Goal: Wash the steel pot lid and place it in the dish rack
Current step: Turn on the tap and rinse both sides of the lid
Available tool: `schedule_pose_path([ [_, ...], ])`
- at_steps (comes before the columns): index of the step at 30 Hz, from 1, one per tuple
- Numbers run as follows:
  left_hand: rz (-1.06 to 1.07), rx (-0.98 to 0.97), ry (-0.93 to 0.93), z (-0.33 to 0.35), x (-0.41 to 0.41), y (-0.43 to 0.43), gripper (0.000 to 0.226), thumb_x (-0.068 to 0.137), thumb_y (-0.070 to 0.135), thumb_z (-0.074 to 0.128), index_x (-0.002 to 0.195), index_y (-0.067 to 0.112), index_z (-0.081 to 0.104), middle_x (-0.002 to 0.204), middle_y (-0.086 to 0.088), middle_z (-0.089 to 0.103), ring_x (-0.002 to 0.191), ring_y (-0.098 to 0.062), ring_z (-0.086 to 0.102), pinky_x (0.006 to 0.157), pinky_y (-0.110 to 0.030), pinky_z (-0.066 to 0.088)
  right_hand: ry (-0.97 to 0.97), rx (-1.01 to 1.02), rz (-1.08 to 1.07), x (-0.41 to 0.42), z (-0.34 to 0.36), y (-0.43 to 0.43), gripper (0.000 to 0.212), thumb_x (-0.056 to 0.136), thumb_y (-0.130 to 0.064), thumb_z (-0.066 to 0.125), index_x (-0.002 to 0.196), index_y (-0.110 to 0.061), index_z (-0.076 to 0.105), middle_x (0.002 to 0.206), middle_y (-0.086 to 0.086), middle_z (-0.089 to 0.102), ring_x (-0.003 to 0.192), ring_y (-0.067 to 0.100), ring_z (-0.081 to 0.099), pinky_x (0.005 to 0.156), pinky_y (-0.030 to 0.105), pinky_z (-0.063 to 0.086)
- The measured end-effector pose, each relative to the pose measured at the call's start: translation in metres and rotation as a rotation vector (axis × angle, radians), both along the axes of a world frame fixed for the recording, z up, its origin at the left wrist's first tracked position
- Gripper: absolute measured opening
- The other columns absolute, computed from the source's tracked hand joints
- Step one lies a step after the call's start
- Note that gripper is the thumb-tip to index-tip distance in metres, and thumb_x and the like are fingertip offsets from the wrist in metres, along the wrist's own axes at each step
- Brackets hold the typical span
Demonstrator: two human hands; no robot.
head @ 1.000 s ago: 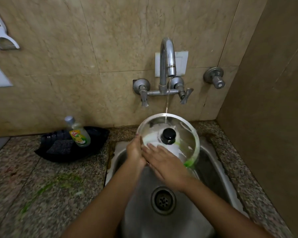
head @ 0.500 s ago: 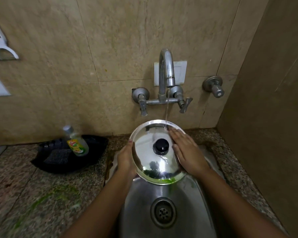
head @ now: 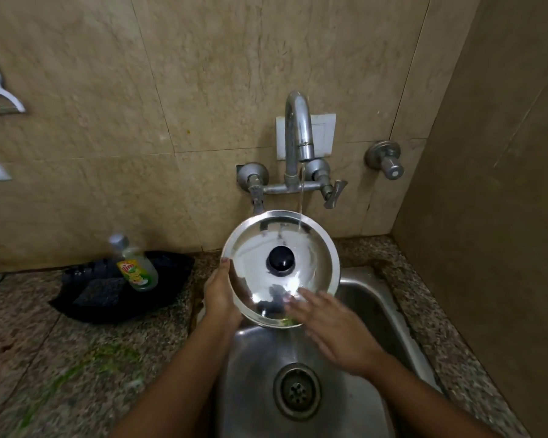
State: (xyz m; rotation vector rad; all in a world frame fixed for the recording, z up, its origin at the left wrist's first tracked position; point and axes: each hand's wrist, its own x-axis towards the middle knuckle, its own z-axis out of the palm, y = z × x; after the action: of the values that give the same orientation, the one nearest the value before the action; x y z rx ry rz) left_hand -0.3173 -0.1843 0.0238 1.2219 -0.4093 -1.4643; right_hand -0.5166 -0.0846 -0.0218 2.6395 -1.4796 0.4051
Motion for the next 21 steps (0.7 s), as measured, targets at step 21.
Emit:
schedule_pose_path([
  [21, -0.26, -0.276, -0.239, 0.005, -0.007, 0.011, 0.021, 0.092, 0.021, 0.056, 0.084, 0.005, 0.067, 0.08, -0.016, 0.065, 0.076, -0.027, 0.058, 0.072, -0.036, 0.048, -0.441, -0.119, -0.124, 0.017, 0.084, -0.103, 0.018, 0.084, -0.031, 0.066, 0.099, -0.025, 0.075, 0.111, -0.003, 0.067, 0.109, 0.017, 0.053, 0.093, 0.037, 0.038],
])
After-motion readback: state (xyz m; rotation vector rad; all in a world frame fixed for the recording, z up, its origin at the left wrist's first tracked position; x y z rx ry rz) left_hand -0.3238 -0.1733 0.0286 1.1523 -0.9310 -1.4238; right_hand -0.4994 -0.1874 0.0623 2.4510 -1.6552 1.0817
